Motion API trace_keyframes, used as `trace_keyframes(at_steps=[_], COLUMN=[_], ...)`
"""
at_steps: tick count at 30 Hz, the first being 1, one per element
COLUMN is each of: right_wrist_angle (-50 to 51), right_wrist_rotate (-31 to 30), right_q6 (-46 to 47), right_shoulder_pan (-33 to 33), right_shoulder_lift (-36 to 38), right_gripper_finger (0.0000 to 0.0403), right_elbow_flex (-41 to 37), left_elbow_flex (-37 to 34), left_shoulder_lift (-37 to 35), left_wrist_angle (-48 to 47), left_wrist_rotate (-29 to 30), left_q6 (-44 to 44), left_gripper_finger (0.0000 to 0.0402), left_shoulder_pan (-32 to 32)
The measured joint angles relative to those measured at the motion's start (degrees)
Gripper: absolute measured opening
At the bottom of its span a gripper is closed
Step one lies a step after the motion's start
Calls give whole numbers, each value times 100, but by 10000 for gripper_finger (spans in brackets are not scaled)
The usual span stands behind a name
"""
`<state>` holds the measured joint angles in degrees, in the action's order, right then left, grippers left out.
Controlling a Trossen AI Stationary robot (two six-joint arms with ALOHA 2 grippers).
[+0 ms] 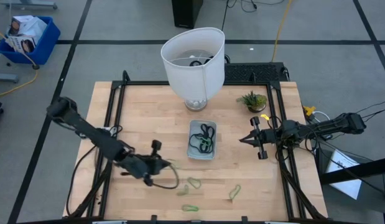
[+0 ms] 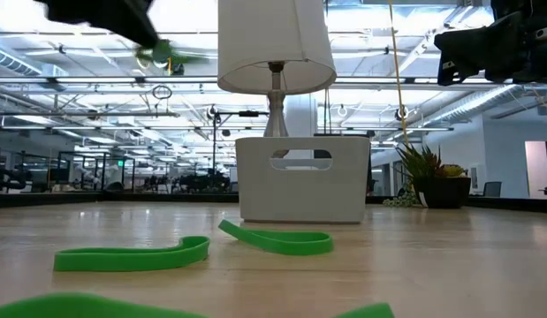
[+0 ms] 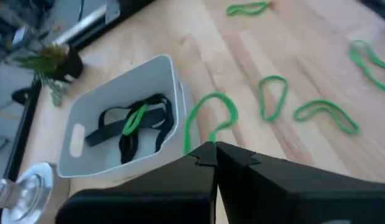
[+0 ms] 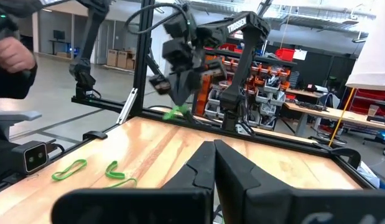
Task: Pick and place rubber bands into bin
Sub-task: Put the green rubber band into the gray bin
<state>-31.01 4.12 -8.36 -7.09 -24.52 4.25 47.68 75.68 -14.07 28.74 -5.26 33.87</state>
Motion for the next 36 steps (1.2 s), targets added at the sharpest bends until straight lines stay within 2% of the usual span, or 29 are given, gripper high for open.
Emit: trace_keyframes(at_steps=[4,11,15,20,26,30,36], right_wrist_angle=[-2,-3,-1,-89,-48,-51,-68], right_wrist_rotate=[0,-2,-2,-50,-545,-560,-560], right_q6=[0,-2,-2,-30,-48,-48,-48], right_shoulder_pan=[-2,-2,-2,-2,-2,-2,-2], right_shoulder_lift=[-2,-2,-6,-5,-15,-13,-13], right_gripper_finger=[0,0,0,0,0,0,0], right_elbow_flex=[0,0,0,-68,-101,-111,-120], left_elbow_flex=[-698,-2183,-2930,-3547,-3720,-3717,-3087], left_shoulder_lift=[-858,-2157,-2692,-3070,-3101,-3016,-2593], left_wrist_angle=[298,2064,2803,3195,3490,3953,4007], left_wrist_rotate=[151,110,-37,-154,-480,-551,-1706], left_q6=[46,-278,-409,-214,-172,-169,-213], left_gripper_finger=[2,1,1,1,1,1,0], left_shoulder_pan=[22,-139,-403,-754,-1194,-1544,-2139])
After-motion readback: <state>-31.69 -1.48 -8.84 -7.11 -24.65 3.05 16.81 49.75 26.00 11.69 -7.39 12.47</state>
